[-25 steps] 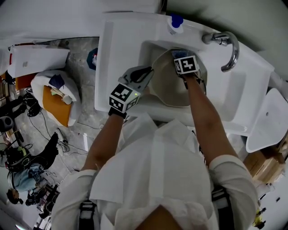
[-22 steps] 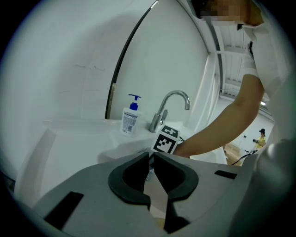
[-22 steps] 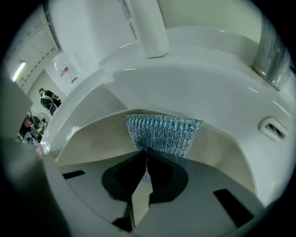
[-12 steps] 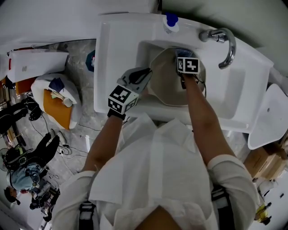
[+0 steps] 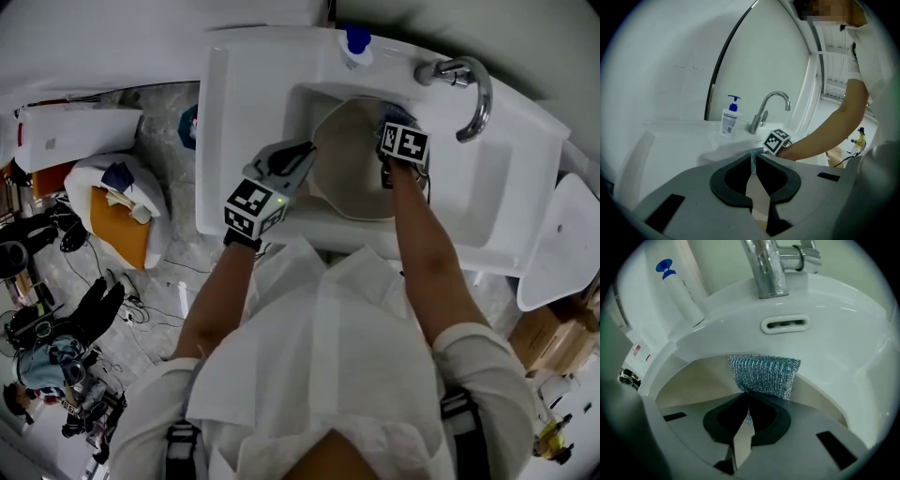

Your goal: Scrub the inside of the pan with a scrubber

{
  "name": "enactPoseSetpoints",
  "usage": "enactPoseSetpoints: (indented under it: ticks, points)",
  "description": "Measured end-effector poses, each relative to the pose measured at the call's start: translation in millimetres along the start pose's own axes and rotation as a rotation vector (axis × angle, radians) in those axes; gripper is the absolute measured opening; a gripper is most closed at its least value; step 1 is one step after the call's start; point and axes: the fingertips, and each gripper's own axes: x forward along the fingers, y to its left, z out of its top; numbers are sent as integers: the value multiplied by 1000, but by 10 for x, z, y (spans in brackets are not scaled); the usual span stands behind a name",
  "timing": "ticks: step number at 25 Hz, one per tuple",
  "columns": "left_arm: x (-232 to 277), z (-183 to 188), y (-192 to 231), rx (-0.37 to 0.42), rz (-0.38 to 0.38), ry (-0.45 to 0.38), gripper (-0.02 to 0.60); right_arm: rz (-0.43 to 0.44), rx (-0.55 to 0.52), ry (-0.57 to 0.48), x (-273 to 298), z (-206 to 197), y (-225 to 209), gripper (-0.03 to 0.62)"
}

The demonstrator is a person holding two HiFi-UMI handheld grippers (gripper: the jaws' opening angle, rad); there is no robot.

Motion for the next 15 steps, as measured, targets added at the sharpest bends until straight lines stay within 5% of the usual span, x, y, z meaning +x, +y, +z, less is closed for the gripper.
enactPoseSetpoints:
  ticks: [11,15]
  points:
    - [-94,-52,-4,-10,10,-3,44,231,-238,24,118,22,941,15]
    - [-80,-39,-7,-9,6,-7,44,380,-310,66,50,-178,1266,15]
